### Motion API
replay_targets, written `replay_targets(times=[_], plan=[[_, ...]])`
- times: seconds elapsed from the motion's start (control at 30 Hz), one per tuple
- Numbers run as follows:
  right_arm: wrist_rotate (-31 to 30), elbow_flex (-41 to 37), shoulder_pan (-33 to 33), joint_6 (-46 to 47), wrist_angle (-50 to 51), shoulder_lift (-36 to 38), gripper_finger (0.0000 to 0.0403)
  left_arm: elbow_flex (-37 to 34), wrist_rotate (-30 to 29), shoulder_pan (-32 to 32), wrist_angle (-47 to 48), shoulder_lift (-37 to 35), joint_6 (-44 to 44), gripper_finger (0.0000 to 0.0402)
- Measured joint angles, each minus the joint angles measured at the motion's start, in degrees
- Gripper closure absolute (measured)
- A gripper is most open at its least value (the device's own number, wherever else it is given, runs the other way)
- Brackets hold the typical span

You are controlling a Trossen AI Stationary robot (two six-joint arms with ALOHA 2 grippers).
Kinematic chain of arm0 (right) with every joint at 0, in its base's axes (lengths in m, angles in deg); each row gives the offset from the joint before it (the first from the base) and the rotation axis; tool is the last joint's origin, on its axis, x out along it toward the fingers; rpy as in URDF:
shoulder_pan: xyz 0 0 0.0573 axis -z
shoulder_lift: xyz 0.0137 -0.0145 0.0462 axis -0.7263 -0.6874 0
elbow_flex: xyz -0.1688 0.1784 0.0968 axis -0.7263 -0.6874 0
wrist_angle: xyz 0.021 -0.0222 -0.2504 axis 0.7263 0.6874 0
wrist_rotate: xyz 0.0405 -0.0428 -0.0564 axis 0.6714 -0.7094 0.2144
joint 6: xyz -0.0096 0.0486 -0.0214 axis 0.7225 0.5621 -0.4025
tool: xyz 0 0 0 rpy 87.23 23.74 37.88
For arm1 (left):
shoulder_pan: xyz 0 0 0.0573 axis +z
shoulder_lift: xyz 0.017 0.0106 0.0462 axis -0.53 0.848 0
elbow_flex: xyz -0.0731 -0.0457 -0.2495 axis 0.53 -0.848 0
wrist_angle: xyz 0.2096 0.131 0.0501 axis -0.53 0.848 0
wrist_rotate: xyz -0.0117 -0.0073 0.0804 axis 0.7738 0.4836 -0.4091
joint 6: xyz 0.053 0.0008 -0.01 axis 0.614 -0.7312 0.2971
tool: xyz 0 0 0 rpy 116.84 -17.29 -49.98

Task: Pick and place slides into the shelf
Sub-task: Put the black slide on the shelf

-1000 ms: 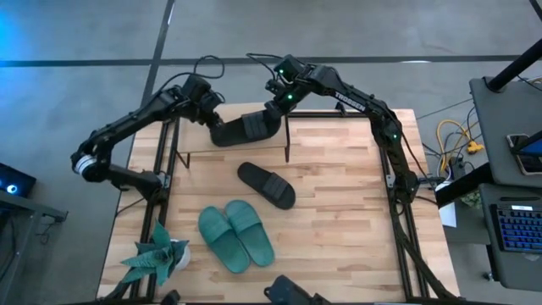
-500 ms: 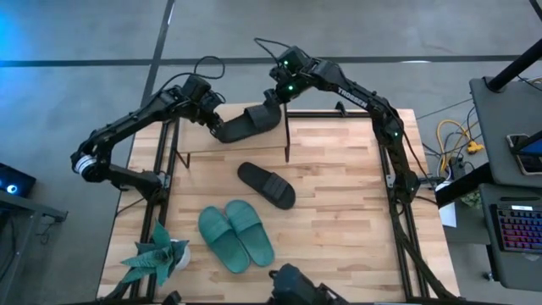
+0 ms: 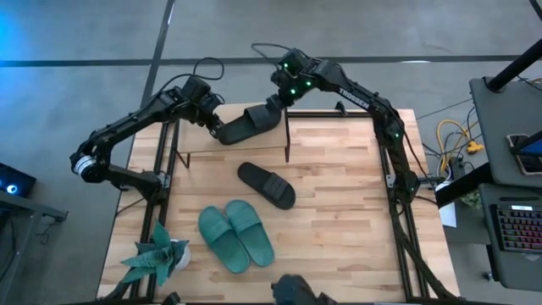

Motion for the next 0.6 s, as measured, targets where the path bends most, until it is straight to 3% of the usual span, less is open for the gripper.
replay_targets(times=[0.17,0.37,0.6], plan=[[-1.1,1.0,-4.2,-9.7,10.4,0.1,0.0343,0.0,0.1,0.0,0.0,0.0,0.4,0.04],[-11.4,0.5,-9.1,-11.9,9.5,-0.8,0.0345,0.0,0.3,0.0,-0.1,0.0,1.4,0.04],[-14.8,0.3,-9.8,-9.5,6.5,-2.9,0.0354,-0.6,2.9,0.0,-0.2,0.1,1.3,0.04]])
